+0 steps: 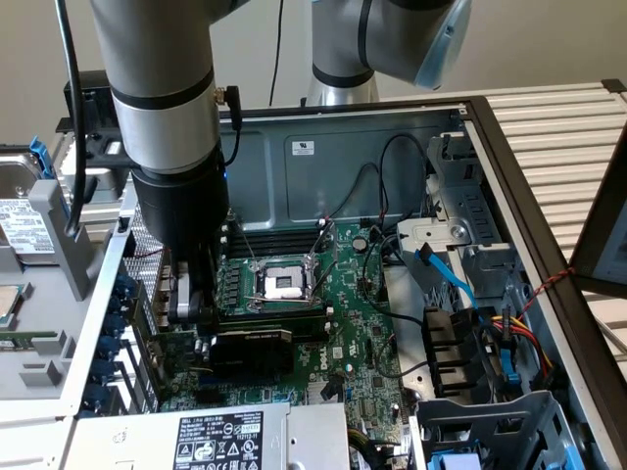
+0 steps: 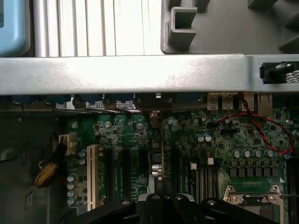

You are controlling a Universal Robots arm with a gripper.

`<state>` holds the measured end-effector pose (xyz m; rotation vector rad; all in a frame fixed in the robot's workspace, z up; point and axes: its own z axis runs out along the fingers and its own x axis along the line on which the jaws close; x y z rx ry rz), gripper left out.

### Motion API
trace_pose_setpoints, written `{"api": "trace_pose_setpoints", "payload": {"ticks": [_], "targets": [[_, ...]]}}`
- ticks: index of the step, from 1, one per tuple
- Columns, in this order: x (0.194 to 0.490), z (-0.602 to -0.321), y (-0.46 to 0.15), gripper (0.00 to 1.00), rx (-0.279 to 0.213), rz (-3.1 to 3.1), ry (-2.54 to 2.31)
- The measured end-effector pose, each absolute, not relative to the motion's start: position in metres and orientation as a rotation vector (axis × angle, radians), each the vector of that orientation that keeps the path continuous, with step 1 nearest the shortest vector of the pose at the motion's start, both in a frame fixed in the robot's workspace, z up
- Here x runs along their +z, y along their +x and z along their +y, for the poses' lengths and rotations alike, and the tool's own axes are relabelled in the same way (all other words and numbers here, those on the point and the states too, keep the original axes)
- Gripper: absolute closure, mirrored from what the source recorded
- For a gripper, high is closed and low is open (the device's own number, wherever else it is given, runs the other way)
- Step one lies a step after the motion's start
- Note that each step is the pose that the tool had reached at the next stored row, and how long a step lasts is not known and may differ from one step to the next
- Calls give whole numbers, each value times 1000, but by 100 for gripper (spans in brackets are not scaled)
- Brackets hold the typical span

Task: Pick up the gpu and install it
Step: 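Press down on the gpu until it lock into place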

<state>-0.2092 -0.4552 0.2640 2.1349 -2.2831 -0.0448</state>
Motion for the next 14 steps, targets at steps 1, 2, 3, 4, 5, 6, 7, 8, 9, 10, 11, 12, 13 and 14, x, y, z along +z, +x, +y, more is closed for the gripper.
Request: {"api": "trace_pose_setpoints", "payload": {"ticks": [1, 2, 3, 4, 5, 6, 7, 8, 9, 10, 11, 12, 13, 14], "targets": [[264, -455, -210, 89, -45, -2283, 2135], [264, -455, -210, 89, -45, -2283, 2134], [264, -455, -211, 89, -45, -2283, 2135], [264, -455, -211, 89, -45, -2283, 2135], [264, -455, -212, 89, -45, -2283, 2135], [264, -455, -213, 89, -45, -2283, 2135], [264, -455, -213, 89, -45, -2283, 2135], [264, -455, -214, 89, -45, -2283, 2135], [264, -455, -215, 89, -45, -2283, 2134], [264, -455, -216, 89, -46, -2283, 2134], [264, -455, -216, 89, -46, -2283, 2134], [264, -455, -217, 89, -46, -2283, 2134], [264, -455, -217, 89, -46, -2282, 2134], [264, -455, -217, 89, -46, -2282, 2134]]}}
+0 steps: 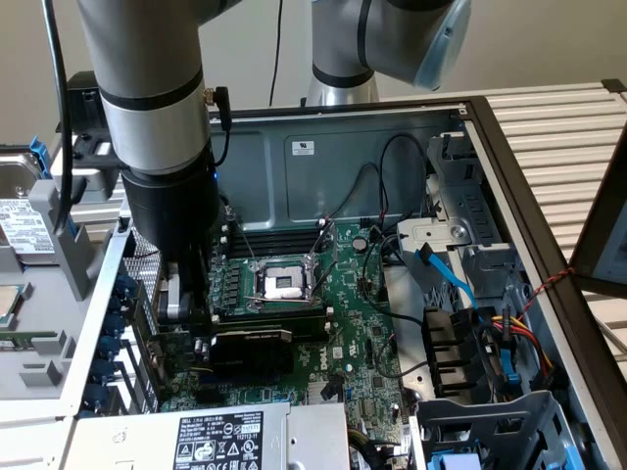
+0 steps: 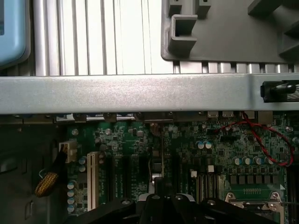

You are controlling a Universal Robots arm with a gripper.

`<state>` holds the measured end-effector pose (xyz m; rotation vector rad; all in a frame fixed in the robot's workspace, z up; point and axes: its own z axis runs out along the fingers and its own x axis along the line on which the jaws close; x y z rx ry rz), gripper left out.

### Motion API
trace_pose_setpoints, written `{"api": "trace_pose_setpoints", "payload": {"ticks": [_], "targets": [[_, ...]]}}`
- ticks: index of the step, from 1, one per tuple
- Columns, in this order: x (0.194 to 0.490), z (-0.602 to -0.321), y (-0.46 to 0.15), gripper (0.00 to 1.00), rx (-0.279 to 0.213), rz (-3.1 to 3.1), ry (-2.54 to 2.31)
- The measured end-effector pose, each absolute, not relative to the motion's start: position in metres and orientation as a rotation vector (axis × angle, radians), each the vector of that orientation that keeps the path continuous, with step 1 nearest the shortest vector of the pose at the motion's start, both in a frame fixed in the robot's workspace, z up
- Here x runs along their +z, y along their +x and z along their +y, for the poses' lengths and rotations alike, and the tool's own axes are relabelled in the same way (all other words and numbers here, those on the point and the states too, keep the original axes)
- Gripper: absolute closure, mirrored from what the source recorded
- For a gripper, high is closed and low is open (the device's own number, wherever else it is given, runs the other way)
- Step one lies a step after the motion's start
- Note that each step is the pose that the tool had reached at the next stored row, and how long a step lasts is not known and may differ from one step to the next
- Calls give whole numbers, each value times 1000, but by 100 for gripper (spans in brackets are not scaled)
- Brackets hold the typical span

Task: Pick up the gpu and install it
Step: 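Press down on the gpu until it lock into place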

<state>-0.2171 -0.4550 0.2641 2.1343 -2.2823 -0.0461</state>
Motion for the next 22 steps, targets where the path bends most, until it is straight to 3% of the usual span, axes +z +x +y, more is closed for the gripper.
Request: {"api": "trace_pose_setpoints", "payload": {"ticks": [11, 22], "targets": [[265, -455, -210, 89, -46, -2283, 2135], [284, -457, -187, 89, -49, -2281, 2133]]}}
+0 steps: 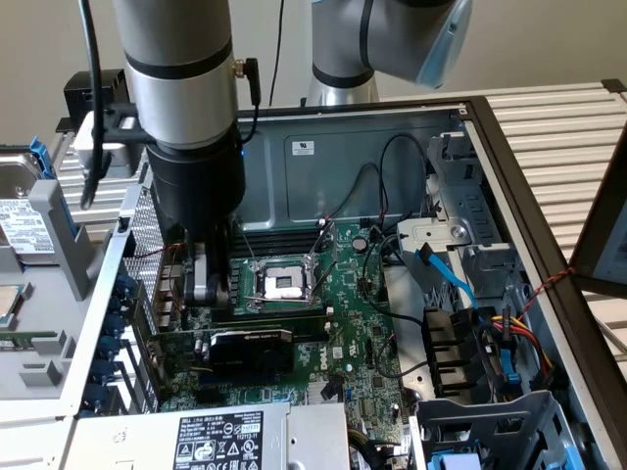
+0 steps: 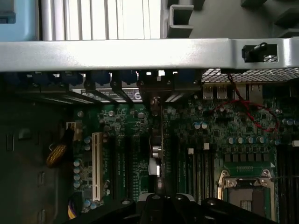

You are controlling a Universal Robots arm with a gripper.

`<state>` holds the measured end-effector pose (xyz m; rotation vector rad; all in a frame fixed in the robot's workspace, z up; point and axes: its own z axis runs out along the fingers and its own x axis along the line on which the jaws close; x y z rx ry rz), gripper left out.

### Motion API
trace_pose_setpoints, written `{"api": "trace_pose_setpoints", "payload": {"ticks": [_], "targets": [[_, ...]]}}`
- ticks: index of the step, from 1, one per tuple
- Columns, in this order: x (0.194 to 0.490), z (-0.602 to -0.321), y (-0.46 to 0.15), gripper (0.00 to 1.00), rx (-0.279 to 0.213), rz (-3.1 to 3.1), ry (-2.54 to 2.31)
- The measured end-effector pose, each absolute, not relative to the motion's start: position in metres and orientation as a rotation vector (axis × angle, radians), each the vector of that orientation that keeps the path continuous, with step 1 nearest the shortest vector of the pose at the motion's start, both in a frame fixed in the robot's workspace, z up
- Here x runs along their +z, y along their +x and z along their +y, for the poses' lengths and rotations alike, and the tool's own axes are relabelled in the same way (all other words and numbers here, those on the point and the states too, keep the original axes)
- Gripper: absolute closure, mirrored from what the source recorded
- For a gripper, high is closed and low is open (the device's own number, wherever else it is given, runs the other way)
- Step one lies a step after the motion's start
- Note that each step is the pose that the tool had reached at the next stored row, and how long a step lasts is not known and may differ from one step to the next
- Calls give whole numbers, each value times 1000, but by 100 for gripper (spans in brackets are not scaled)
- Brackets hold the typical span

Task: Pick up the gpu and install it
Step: 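Press down on the gpu until it lock into place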

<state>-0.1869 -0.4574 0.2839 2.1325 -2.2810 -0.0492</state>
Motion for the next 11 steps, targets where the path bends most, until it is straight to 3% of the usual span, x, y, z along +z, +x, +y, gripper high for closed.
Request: {"api": "trace_pose_setpoints", "payload": {"ticks": [11], "targets": [[276, -459, -164, 89, -58, -2276, 2128]]}}
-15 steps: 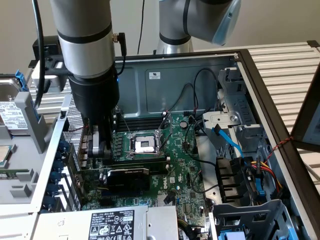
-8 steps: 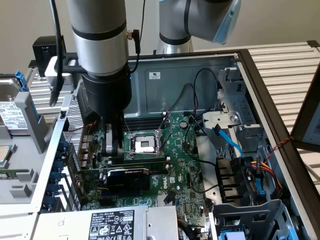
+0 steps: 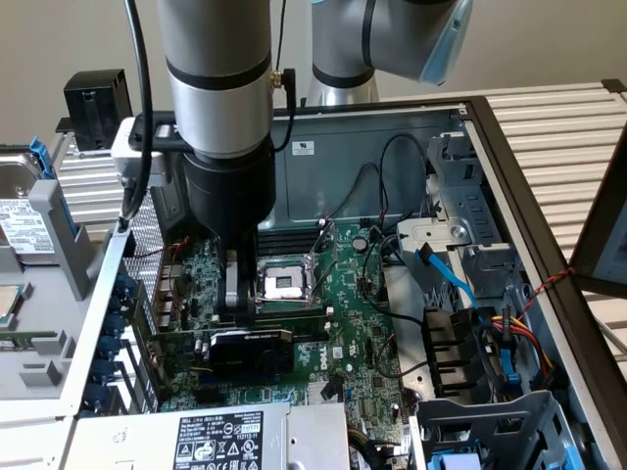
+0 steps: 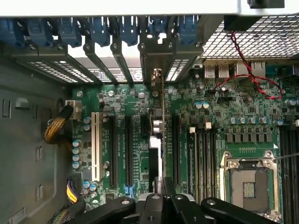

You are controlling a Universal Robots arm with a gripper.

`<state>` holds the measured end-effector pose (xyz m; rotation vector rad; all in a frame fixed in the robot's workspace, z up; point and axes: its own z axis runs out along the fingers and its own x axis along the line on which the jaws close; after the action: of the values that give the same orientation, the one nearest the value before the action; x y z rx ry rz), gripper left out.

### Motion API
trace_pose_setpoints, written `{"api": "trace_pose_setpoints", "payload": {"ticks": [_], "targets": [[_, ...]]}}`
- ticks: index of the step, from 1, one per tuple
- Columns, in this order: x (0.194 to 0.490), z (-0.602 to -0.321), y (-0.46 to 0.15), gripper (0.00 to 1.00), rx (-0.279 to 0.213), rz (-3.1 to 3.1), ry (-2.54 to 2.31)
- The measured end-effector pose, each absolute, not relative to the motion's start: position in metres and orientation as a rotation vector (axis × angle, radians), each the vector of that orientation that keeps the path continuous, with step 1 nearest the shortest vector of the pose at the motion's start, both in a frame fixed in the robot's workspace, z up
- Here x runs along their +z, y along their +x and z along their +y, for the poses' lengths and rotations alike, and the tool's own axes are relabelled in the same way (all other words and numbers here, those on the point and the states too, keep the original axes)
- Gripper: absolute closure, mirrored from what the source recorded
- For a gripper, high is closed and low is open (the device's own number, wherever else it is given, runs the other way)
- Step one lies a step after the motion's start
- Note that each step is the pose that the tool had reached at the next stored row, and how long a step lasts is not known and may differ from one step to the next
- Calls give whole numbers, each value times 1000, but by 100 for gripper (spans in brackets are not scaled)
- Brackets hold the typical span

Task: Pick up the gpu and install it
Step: 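Press down on the gpu until it lock into place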

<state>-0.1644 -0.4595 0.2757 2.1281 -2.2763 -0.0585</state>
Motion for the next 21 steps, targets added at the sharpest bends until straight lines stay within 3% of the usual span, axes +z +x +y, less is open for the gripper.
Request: {"api": "trace_pose_setpoints", "payload": {"ticks": [16, 21], "targets": [[265, -460, -164, 89, -81, -2264, 2117], [284, -460, -164, 89, -85, -2263, 2115]]}}
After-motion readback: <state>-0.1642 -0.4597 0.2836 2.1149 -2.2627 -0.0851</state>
